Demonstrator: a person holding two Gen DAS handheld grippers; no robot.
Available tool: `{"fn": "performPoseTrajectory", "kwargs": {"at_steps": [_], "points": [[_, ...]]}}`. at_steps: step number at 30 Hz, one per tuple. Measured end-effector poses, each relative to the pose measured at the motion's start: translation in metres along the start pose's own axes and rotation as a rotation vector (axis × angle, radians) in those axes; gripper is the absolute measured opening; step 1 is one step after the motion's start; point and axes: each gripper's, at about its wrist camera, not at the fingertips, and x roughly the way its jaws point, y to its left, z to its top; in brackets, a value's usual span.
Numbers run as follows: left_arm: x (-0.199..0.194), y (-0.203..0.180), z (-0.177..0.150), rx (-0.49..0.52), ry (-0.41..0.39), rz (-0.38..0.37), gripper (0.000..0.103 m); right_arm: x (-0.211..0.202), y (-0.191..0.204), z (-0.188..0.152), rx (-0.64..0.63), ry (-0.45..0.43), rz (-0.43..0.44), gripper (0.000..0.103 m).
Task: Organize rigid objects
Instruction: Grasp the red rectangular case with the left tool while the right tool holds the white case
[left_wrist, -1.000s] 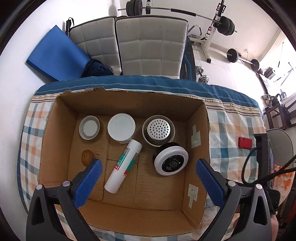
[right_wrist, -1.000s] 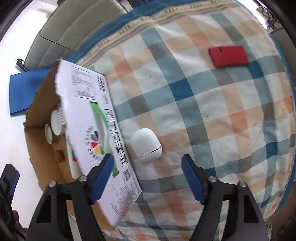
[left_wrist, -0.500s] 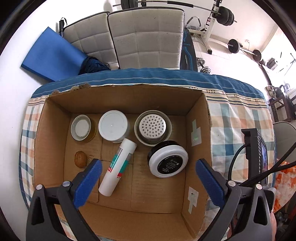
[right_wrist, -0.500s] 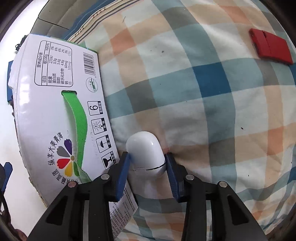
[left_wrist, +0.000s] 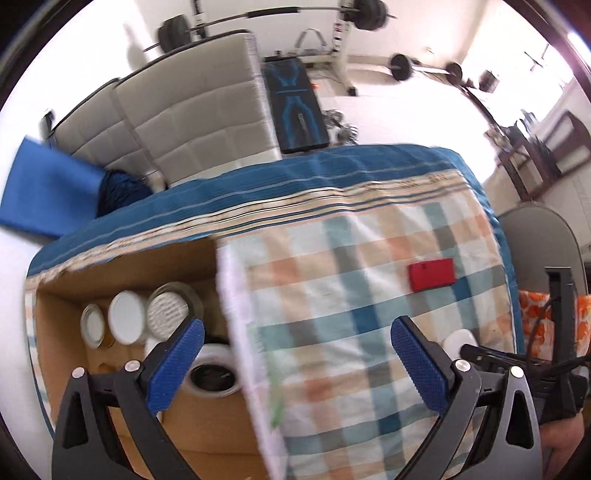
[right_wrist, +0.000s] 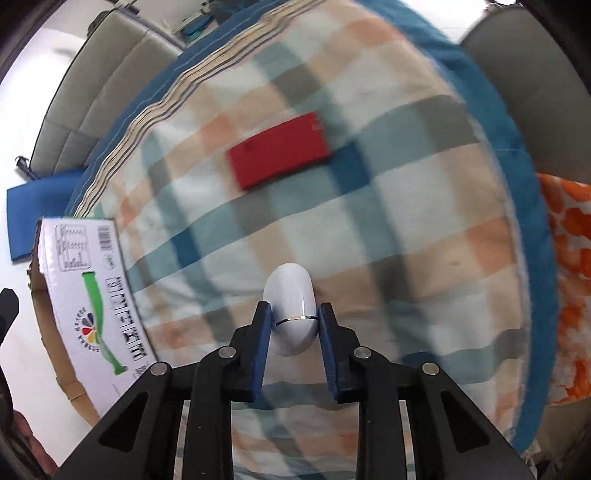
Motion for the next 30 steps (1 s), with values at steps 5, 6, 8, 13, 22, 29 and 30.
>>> {"fn": "performPoseTrajectory", "kwargs": {"at_steps": [5, 6, 8, 13, 22, 29, 30], "points": [[0.051, -0.078, 0.026, 0.192, 0.052, -0.020, 0.103, -0.011, -0.071, 0.007, 0.112, 0.012, 0.052, 0.028], [0.061, -0.092, 0.029, 0.226, 0.065, -0.030, 0.103, -0.010, -0.077, 0.007, 0.126, 0.010, 0.067, 0.028], [0.081, -0.116, 0.034, 0.298, 0.088, -0.027, 0.103, -0.008, -0.082, 0.006, 0.140, 0.010, 0.085, 0.028], [0.124, -0.150, 0.035, 0.432, 0.173, -0.035, 0.103, -0.012, -0.087, 0.010, 0.173, 0.010, 0.125, 0.029], [0.155, -0.169, 0.038, 0.499, 0.208, -0.085, 0.094, -0.025, -0.092, 0.032, 0.105, 0.012, 0.077, 0.032], [0.144, -0.174, 0.047, 0.483, 0.172, -0.121, 0.057, -0.024, -0.081, 0.046, 0.062, 0.012, 0.026, 0.032], [0.143, -0.172, 0.045, 0.475, 0.169, -0.117, 0.057, -0.025, -0.080, 0.047, 0.056, 0.009, 0.017, 0.032]]}}
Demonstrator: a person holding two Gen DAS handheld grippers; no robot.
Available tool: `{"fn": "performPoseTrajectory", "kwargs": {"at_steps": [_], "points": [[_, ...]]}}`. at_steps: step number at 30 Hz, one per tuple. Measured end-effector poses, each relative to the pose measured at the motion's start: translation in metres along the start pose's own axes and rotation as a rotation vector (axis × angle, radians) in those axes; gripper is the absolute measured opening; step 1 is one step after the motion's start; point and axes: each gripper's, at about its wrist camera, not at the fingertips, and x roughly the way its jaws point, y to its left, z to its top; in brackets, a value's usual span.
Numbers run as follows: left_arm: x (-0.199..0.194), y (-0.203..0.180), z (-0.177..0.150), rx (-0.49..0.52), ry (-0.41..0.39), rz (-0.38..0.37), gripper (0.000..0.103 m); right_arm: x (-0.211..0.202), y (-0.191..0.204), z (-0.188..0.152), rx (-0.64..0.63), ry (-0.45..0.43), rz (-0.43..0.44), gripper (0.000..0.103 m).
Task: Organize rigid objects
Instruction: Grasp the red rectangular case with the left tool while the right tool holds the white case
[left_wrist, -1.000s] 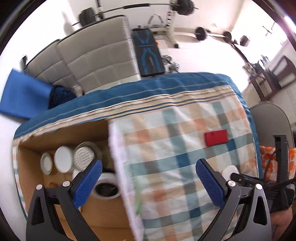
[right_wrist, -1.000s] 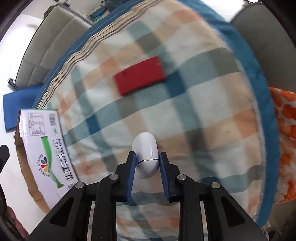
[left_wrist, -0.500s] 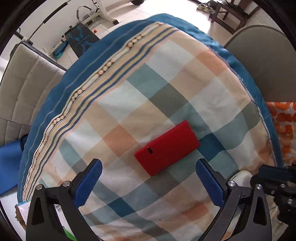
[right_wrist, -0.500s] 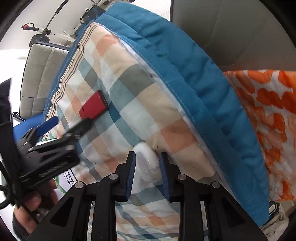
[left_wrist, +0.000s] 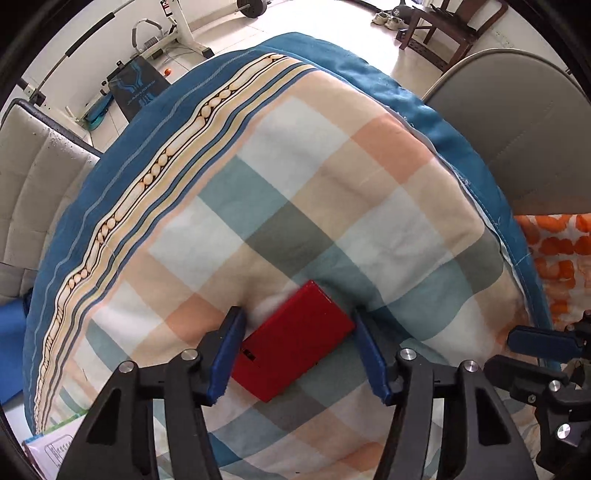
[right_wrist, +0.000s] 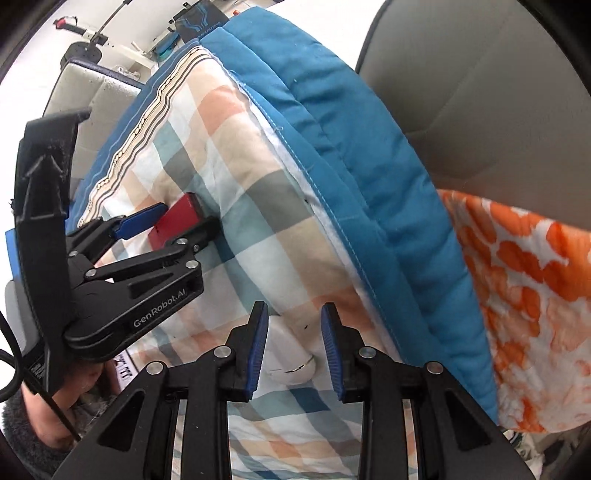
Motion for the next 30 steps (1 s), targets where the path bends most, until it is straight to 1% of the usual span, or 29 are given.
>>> {"fn": "performPoseTrajectory", "kwargs": {"at_steps": [3, 4, 6, 8, 10, 11, 13, 14, 15, 16, 17, 18, 19, 24, 25, 26, 28, 29, 30], "points": [[-0.005, 0.006, -0.015, -0.051, -0.004, 0.012, 0.057, -0.002, 0.008, 0.001, -0.039, -0.008, -0.033, 0.032], [-0.007, 0.010, -0.022, -0.088, -0.019, 0.013, 0.057, -0.003, 0.011, 0.000, -0.056, -0.013, -0.048, 0.032], [-0.009, 0.015, -0.037, -0.153, -0.008, 0.029, 0.057, -0.003, 0.020, -0.004, -0.096, -0.020, -0.079, 0.033], [-0.013, 0.025, -0.059, -0.239, -0.003, 0.038, 0.057, 0.000, 0.034, -0.009, -0.141, -0.027, -0.112, 0.033], [-0.015, 0.037, -0.085, -0.337, 0.015, 0.021, 0.057, 0.003, 0.043, -0.015, -0.180, -0.024, -0.135, 0.033], [-0.016, 0.041, -0.096, -0.379, 0.022, 0.021, 0.057, 0.004, 0.046, -0.018, -0.194, -0.020, -0.139, 0.033], [-0.018, 0.050, -0.121, -0.472, 0.040, -0.006, 0.057, 0.009, 0.052, -0.023, -0.219, -0.014, -0.139, 0.034], [-0.018, 0.054, -0.130, -0.515, 0.049, -0.022, 0.057, 0.011, 0.054, -0.026, -0.232, -0.011, -0.142, 0.039], [-0.018, 0.057, -0.138, -0.551, 0.054, -0.034, 0.057, 0.013, 0.056, -0.028, -0.239, -0.008, -0.146, 0.047], [-0.016, 0.060, -0.145, -0.586, 0.058, -0.044, 0.057, 0.015, 0.058, -0.030, -0.247, -0.006, -0.146, 0.051], [-0.015, 0.061, -0.148, -0.599, 0.056, -0.049, 0.057, 0.018, 0.060, -0.033, -0.255, -0.003, -0.141, 0.058], [-0.012, 0.062, -0.150, -0.600, 0.058, -0.051, 0.057, 0.022, 0.063, -0.036, -0.258, 0.002, -0.137, 0.062], [-0.007, 0.061, -0.150, -0.595, 0.069, -0.044, 0.057, 0.027, 0.064, -0.037, -0.256, 0.009, -0.140, 0.062], [0.000, 0.058, -0.143, -0.557, 0.073, -0.010, 0.059, 0.064, 0.072, -0.040, -0.266, 0.032, -0.210, 0.062], [0.001, 0.058, -0.141, -0.555, 0.082, -0.008, 0.060, 0.070, 0.076, -0.041, -0.270, 0.025, -0.230, 0.060], [0.000, 0.057, -0.139, -0.554, 0.083, -0.011, 0.060, 0.075, 0.079, -0.042, -0.270, 0.015, -0.257, 0.055], [0.000, 0.056, -0.138, -0.537, 0.087, -0.008, 0.060, 0.082, 0.088, -0.046, -0.296, -0.013, -0.325, 0.053], [0.000, 0.055, -0.138, -0.530, 0.087, -0.010, 0.060, 0.087, 0.094, -0.050, -0.302, -0.016, -0.344, 0.052], [-0.001, 0.055, -0.139, -0.526, 0.087, -0.017, 0.055, 0.089, 0.100, -0.053, -0.318, -0.019, -0.364, 0.052]]}}
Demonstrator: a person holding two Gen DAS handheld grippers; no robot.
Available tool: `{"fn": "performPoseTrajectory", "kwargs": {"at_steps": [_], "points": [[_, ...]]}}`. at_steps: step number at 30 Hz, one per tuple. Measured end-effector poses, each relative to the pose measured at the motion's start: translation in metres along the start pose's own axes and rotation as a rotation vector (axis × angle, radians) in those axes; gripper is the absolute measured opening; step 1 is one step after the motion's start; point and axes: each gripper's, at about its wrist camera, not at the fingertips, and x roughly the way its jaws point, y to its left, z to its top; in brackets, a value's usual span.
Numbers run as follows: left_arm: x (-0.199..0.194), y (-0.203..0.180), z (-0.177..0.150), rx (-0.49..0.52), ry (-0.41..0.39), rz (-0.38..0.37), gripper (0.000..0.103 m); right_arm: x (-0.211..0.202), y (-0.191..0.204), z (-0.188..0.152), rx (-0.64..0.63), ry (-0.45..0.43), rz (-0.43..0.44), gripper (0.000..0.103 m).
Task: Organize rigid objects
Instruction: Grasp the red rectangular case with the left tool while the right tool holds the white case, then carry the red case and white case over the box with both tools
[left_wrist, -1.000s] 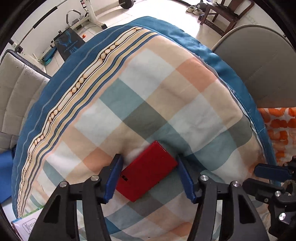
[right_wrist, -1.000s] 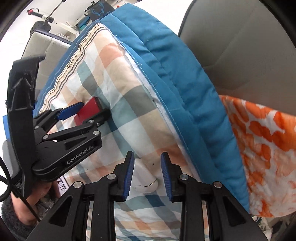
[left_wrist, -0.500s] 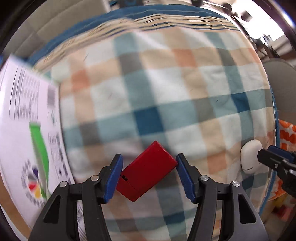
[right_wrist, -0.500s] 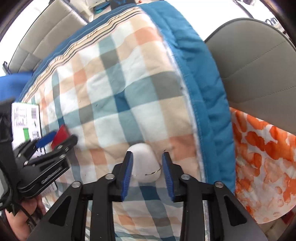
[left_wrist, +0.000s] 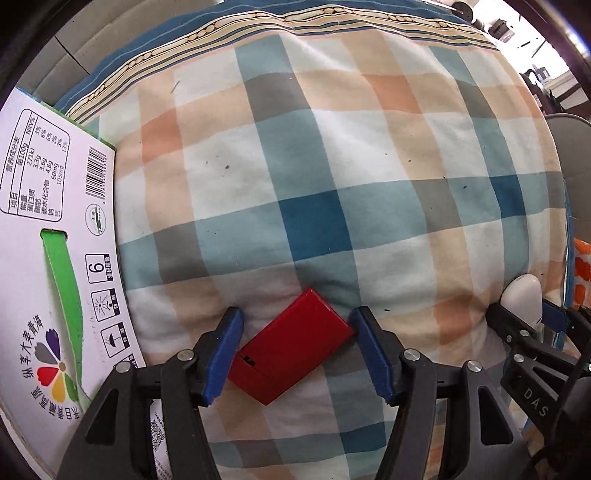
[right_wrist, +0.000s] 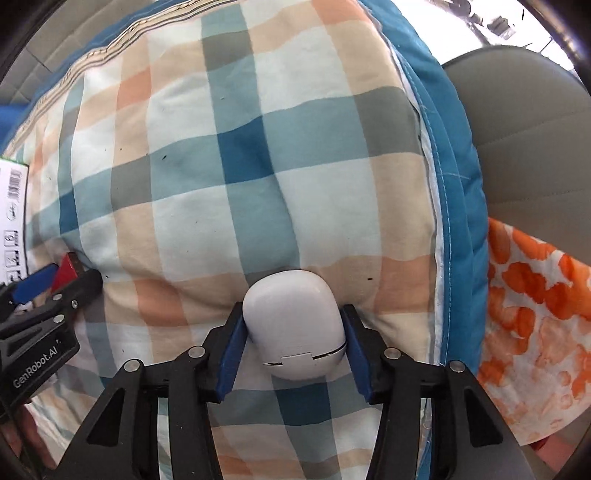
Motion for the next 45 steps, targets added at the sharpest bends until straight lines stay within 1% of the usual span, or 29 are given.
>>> {"fn": "performPoseTrajectory", "kwargs": {"at_steps": [2, 4, 5, 7, 8, 9, 10, 11, 13, 14, 15, 16, 18, 19, 21, 22, 24, 25, 26, 28, 33, 37, 38, 39, 40, 42, 43, 44, 45], "points": [[-0.002, 0.002, 0.002, 0.002, 0.002, -0.010, 0.049, 0.000, 0.007, -0.001, -0.012, 0.002, -0.011, 0.052], [-0.008, 0.009, 0.000, -0.011, 0.006, -0.023, 0.041, -0.002, 0.007, -0.001, -0.007, 0.012, 0.015, 0.052], [-0.010, 0.013, -0.002, -0.020, 0.007, -0.031, 0.041, -0.003, 0.005, 0.000, 0.008, 0.015, 0.042, 0.052], [-0.011, 0.019, -0.003, -0.038, 0.017, -0.068, 0.043, -0.008, -0.007, 0.001, 0.035, 0.025, 0.094, 0.052], [-0.009, 0.021, -0.003, -0.043, 0.031, -0.078, 0.047, -0.009, -0.012, 0.002, 0.058, 0.031, 0.132, 0.052], [-0.006, 0.024, -0.004, -0.049, 0.060, -0.079, 0.058, -0.010, -0.014, 0.002, 0.071, 0.035, 0.161, 0.052], [-0.007, 0.024, -0.005, -0.049, 0.066, -0.096, 0.063, -0.010, -0.016, 0.003, 0.077, 0.036, 0.186, 0.053], [-0.008, 0.026, -0.004, -0.044, 0.061, -0.108, 0.064, -0.009, -0.017, 0.003, 0.079, 0.044, 0.205, 0.053], [-0.010, 0.023, -0.007, -0.016, 0.060, -0.097, 0.065, -0.008, -0.018, 0.006, 0.080, 0.051, 0.210, 0.053], [-0.010, 0.018, -0.009, 0.000, 0.064, -0.084, 0.065, -0.006, -0.017, 0.005, 0.074, 0.053, 0.212, 0.054], [-0.007, 0.017, -0.011, 0.023, 0.071, -0.054, 0.064, -0.005, -0.020, 0.005, 0.068, 0.052, 0.210, 0.054], [-0.002, 0.016, -0.013, 0.047, 0.075, -0.011, 0.055, -0.003, -0.022, 0.005, 0.060, 0.054, 0.200, 0.054], [-0.002, 0.012, -0.017, 0.068, 0.057, 0.025, 0.049, 0.002, -0.022, 0.001, 0.049, 0.046, 0.181, 0.054], [-0.004, 0.011, -0.018, 0.067, 0.052, 0.029, 0.039, 0.003, -0.019, 0.000, 0.036, 0.044, 0.161, 0.053], [-0.011, 0.008, -0.018, 0.056, 0.033, 0.024, 0.033, 0.005, -0.002, -0.003, 0.013, 0.039, 0.114, 0.052], [-0.015, 0.008, -0.019, 0.048, 0.021, 0.018, 0.032, 0.006, 0.009, -0.004, 0.001, 0.038, 0.092, 0.052], [-0.024, 0.008, -0.021, 0.031, 0.000, -0.001, 0.032, 0.003, 0.016, -0.007, -0.004, 0.033, 0.079, 0.051], [-0.029, 0.009, -0.022, 0.022, -0.010, -0.016, 0.032, 0.003, 0.028, -0.013, 0.000, 0.031, 0.088, 0.051], [-0.033, 0.012, -0.026, 0.020, -0.015, -0.023, 0.032, 0.001, 0.030, -0.014, 0.005, 0.032, 0.100, 0.051], [-0.043, 0.014, -0.031, 0.017, -0.030, -0.036, 0.032, -0.007, 0.029, -0.009, 0.021, 0.027, 0.130, 0.051], [-0.064, 0.010, -0.038, 0.034, -0.066, -0.047, 0.032, -0.024, 0.028, -0.019, 0.043, 0.005, 0.189, 0.051], [-0.087, 0.017, -0.042, 0.032, -0.104, -0.067, 0.032, -0.047, 0.035, -0.028, 0.048, -0.015, 0.228, 0.051], [-0.092, 0.032, -0.051, 0.028, -0.114, -0.074, 0.032, -0.054, 0.038, -0.031, 0.048, -0.022, 0.237, 0.051], [-0.098, 0.035, -0.049, 0.025, -0.123, -0.080, 0.032, -0.062, 0.042, -0.033, 0.050, -0.028, 0.245, 0.051], [-0.106, 0.041, -0.051, 0.018, -0.095, -0.055, 0.032, -0.069, 0.047, -0.035, 0.048, -0.033, 0.253, 0.051], [-0.128, 0.055, -0.053, 0.015, -0.121, -0.074, 0.032, -0.082, 0.053, -0.038, 0.054, -0.047, 0.277, 0.051], [-0.131, 0.064, -0.055, 0.013, -0.136, -0.079, 0.032, -0.086, 0.049, -0.042, 0.051, -0.053, 0.285, 0.051], [-0.140, 0.058, -0.054, 0.010, -0.151, -0.083, 0.032, -0.097, 0.054, -0.043, 0.049, -0.063, 0.296, 0.051], [-0.150, 0.065, -0.055, 0.008, -0.167, -0.090, 0.032, -0.108, 0.061, -0.045, 0.049, -0.076, 0.309, 0.051]]}}
